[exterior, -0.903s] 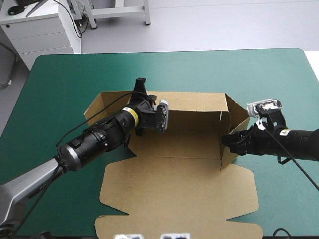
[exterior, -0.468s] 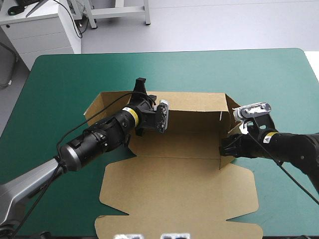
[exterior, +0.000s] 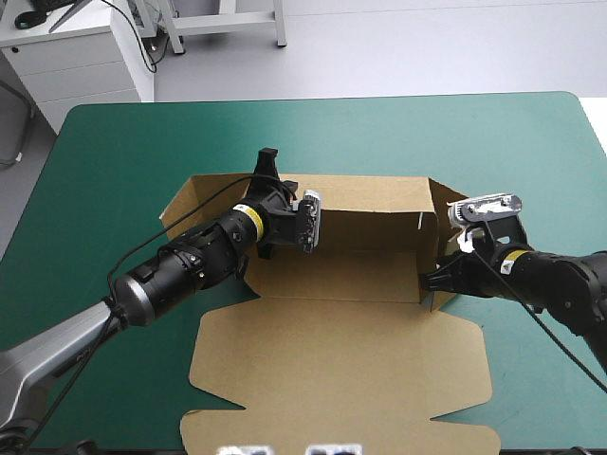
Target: Fold the box
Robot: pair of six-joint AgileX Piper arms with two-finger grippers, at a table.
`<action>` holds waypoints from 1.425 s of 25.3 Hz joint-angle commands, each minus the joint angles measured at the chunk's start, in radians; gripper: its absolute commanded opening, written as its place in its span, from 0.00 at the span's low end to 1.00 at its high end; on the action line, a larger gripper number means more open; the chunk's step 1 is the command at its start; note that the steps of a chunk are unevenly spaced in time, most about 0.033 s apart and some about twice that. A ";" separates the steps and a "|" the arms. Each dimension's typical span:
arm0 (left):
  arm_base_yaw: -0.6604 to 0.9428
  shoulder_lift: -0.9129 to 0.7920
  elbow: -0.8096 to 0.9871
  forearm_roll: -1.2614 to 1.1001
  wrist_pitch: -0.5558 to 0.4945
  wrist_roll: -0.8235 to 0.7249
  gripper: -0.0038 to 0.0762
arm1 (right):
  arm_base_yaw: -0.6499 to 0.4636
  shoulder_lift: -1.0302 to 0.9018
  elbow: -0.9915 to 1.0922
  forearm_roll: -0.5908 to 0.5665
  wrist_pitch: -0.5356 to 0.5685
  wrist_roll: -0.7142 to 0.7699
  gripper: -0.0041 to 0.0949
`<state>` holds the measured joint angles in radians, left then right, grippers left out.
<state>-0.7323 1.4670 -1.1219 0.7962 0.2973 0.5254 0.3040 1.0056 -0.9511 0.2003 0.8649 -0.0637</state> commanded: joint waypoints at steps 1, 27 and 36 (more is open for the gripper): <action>-0.004 -0.038 -0.021 0.001 0.022 -0.020 0.04 | 0.003 -0.021 -0.028 -0.041 0.012 0.021 0.03; -0.004 -0.038 -0.021 0.004 0.018 -0.020 0.04 | 0.003 -0.127 -0.142 -0.146 -0.077 0.064 0.02; -0.004 -0.038 -0.021 -0.004 0.024 -0.020 0.04 | 0.002 0.258 -0.522 -0.290 -0.028 0.112 0.02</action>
<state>-0.7323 1.4670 -1.1219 0.7978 0.2984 0.5254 0.3053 1.2053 -1.3744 -0.0657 0.8805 0.0446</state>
